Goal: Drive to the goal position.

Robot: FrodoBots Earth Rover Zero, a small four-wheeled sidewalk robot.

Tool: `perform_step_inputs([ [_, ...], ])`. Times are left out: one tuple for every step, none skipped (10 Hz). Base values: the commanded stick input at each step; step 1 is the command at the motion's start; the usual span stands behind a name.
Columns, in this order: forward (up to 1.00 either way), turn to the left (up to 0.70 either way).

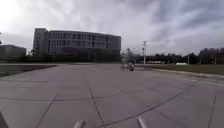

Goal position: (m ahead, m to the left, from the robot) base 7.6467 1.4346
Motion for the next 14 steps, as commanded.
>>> perform_step_inputs([
  [0.0, 0.0],
  [0.0, 0.0],
  [0.0, 0.0],
  [0.0, 0.0],
  [0.32, 0.0],
  [1.0, 0.0],
  [1.0, 0.0],
  [1.0, 0.0],
  [1.0, 0.0],
  [1.0, 0.0],
  [1.0, 0.0],
  [1.0, 0.05],
  [1.0, 0.27],
  [1.0, 0.27],
])
